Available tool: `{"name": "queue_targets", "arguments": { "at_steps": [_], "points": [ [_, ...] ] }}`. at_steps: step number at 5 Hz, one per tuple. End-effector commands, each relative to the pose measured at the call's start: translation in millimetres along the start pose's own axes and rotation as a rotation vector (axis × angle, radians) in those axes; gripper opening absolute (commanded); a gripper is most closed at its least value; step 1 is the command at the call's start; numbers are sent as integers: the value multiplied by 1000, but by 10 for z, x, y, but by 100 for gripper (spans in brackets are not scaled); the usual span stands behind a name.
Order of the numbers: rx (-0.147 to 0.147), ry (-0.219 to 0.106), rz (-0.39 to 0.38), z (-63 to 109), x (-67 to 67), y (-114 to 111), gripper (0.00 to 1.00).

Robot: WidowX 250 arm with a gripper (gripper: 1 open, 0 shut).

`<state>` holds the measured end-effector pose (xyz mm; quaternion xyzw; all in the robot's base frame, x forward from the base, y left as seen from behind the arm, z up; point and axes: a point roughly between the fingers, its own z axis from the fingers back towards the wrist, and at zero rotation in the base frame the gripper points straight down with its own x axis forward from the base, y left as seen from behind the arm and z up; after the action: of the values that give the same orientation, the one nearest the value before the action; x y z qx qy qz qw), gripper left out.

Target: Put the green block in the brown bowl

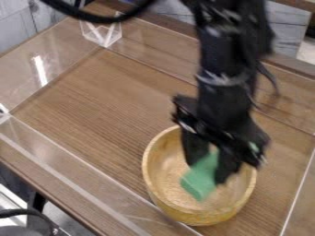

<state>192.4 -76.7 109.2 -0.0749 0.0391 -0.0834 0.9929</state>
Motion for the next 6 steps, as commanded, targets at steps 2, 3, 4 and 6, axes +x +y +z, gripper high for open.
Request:
{"name": "queue_targets", "arguments": {
  "at_steps": [2,3,4,6],
  "points": [
    [3,-72,15,-46,129,-43,0],
    [0,-71,21,-92,150,-19,0],
    [-4,-70,27,-128,167,4,0],
    [-14,-70,34,-177,192,37,0]
  ]
}}
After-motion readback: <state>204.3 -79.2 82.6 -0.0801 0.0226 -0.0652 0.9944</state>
